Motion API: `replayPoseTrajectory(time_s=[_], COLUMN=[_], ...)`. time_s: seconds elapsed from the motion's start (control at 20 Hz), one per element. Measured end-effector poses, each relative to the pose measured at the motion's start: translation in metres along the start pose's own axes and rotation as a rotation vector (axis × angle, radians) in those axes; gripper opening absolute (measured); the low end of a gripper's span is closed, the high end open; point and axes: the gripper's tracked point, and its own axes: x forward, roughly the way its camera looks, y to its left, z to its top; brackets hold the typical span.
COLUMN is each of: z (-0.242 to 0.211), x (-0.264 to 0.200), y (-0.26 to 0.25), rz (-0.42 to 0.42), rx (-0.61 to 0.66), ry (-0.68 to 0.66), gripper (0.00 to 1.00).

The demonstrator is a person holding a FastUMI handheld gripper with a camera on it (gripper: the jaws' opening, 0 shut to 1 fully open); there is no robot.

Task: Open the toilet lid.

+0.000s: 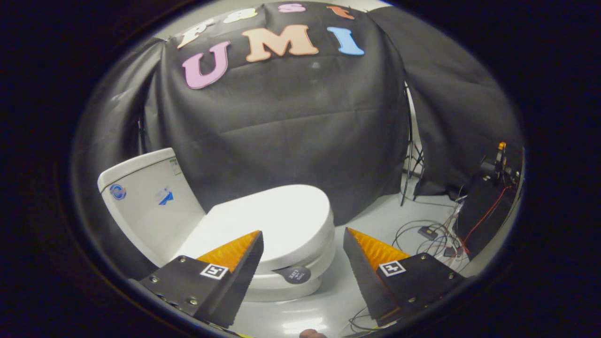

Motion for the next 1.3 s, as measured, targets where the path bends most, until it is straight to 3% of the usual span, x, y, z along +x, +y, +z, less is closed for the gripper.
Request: replayPoseTrajectory(time_s=[0.25, 0.55, 0.7, 0.9, 1.0, 1.1, 1.2, 1.3], z=[-0.040, -0.082, -0.092, -0.105, -0.115, -0.114, -0.119, -0.119], x=[0.018, 0.038, 0.046, 0.058, 0.059, 0.061, 0.061, 0.058], y=[-0.009, -0.010, -0.015, -0.009, -0.012, -0.003, 0.000, 0.003], rz=[-0.055, -0.050, -0.050, -0.010, -0.038, 0.025, -0.013, -0.021], rx=[0.072, 0.361, 0.448, 0.478, 0.459, 0.509, 0.583, 0.615], ry=[0.167, 0.321, 0.368, 0.419, 0.476, 0.520, 0.555, 0.579], gripper=[1.00, 1.00, 1.00, 0.83, 0.75, 0.75, 0.37, 0.33])
